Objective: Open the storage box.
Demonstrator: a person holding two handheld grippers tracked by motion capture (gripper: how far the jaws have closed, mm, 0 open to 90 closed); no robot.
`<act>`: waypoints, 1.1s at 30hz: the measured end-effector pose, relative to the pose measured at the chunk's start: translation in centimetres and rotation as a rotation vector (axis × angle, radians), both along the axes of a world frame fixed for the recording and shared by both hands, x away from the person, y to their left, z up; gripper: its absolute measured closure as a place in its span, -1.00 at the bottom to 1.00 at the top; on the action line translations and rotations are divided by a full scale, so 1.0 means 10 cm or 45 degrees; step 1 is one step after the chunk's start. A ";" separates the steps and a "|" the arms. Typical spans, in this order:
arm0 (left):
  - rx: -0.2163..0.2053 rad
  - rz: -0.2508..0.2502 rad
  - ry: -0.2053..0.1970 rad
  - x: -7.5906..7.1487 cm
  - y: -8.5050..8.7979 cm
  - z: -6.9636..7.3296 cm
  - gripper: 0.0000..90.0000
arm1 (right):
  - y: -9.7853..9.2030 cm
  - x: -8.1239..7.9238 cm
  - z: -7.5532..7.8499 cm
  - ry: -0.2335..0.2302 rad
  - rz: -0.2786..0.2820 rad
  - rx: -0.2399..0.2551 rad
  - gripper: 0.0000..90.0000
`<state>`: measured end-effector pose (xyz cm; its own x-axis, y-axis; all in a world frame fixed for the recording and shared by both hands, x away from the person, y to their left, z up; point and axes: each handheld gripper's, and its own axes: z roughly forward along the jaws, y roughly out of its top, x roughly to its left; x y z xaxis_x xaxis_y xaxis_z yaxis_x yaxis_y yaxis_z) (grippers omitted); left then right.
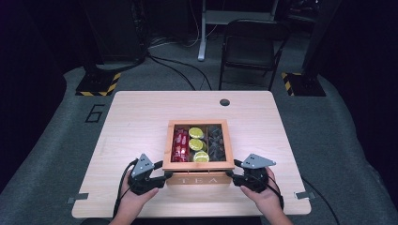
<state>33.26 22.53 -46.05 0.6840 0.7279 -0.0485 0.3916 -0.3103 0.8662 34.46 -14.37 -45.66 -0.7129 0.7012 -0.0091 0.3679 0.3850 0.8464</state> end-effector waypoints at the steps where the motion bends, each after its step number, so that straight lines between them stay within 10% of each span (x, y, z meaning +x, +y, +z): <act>1: 0.004 0.007 0.001 0.00 -0.01 0.01 0.03 | 0.01 0.01 0.02 0.008 -0.008 0.009 0.11; 33: 0.013 0.053 -0.096 0.23 0.00 0.57 0.07 | 0.04 0.31 0.57 -0.059 -0.055 0.005 0.08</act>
